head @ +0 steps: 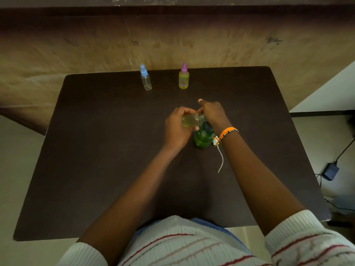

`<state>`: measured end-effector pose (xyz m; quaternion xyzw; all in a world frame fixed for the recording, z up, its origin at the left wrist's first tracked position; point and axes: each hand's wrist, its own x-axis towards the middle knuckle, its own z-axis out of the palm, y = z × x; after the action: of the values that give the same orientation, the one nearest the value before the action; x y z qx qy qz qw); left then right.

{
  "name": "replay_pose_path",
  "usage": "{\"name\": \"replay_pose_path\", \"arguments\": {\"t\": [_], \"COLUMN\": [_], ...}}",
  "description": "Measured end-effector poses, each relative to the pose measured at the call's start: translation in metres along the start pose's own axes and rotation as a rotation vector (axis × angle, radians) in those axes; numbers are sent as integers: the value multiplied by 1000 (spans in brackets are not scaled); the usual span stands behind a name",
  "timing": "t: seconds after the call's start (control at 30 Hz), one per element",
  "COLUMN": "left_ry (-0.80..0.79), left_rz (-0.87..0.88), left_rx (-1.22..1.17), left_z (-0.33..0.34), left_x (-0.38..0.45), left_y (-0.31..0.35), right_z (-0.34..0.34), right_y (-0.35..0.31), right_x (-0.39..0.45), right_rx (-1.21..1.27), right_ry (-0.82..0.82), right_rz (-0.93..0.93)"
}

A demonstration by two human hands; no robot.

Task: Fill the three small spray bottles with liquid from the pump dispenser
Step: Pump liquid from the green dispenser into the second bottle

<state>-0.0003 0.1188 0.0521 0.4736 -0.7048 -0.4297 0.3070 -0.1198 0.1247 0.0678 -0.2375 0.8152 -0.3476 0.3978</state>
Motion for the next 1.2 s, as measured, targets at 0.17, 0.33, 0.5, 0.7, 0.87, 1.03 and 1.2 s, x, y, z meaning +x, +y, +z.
{"name": "replay_pose_path", "arguments": {"t": [0.17, 0.33, 0.5, 0.7, 0.87, 1.03, 1.2], "left_ry": [-4, -10, -2, 5, 3, -20, -11], "left_rz": [2, 6, 12, 5, -5, 7, 0], "left_rx": [16, 16, 17, 35, 21, 14, 11], "left_z": [3, 1, 0, 4, 3, -1, 1], "left_x": [-1, -1, 1, -1, 1, 0, 0], "left_y": [-2, 1, 2, 0, 1, 2, 1], "right_z": [1, 0, -2, 3, 3, 0, 1], "right_y": [6, 5, 1, 7, 7, 5, 5], "right_x": [4, 7, 8, 8, 7, 9, 10], "right_rx": [11, 5, -9, 7, 11, 13, -16], "right_ry": [95, 64, 0, 100, 112, 5, 58], "right_rz": [-22, -27, -8, -28, -22, 2, -12]}}
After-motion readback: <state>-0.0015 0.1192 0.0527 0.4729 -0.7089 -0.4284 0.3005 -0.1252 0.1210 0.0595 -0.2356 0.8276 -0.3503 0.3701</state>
